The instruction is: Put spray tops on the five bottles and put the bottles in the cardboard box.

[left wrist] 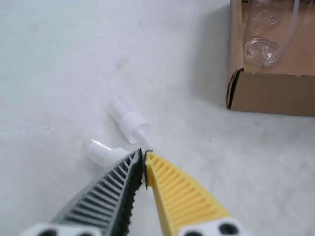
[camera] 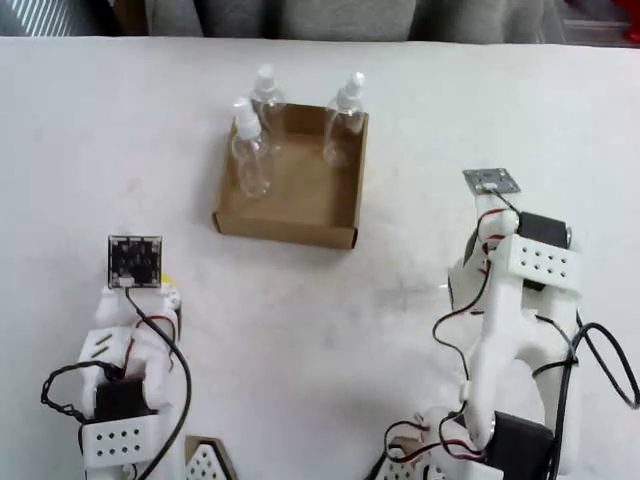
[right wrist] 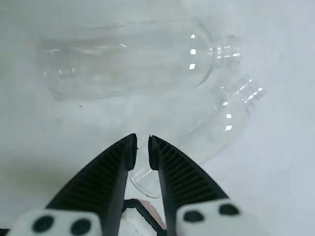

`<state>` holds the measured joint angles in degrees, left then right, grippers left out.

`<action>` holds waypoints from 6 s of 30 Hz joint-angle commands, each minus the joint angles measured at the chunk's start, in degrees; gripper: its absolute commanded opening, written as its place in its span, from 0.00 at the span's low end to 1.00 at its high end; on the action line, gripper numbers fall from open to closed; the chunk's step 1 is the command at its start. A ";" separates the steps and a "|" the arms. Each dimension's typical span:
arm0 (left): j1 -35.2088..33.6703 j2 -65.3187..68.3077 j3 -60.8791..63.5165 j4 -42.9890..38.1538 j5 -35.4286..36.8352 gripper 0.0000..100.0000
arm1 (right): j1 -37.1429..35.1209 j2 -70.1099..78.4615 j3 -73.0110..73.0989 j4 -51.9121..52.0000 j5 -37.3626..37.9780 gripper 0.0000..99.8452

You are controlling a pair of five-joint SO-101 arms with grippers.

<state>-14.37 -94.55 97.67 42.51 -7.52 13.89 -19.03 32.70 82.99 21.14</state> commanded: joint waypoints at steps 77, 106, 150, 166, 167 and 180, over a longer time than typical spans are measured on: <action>0.40 -0.40 -0.35 -0.62 -0.44 0.03 | -4.62 19.03 -35.08 7.08 -22.86 0.02; 0.48 -0.40 -0.35 -0.62 -0.44 0.03 | -4.44 4.53 1.49 -27.30 -48.09 0.23; 0.57 -0.40 -0.35 0.09 -0.53 0.03 | -4.53 33.71 -25.76 -18.51 -45.63 0.24; 0.57 -0.40 -0.35 0.09 -0.53 0.03 | -4.44 46.29 -41.05 -7.43 -45.01 0.08; 0.48 -0.40 -0.35 0.09 -0.53 0.03 | -4.44 46.55 -41.67 -7.43 -43.08 0.04; 0.48 -0.40 -0.35 0.09 -0.53 0.03 | -4.88 37.05 -48.26 6.02 -30.86 0.02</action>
<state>-14.37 -94.55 97.67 42.51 -7.52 8.97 25.80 -12.40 84.92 -13.14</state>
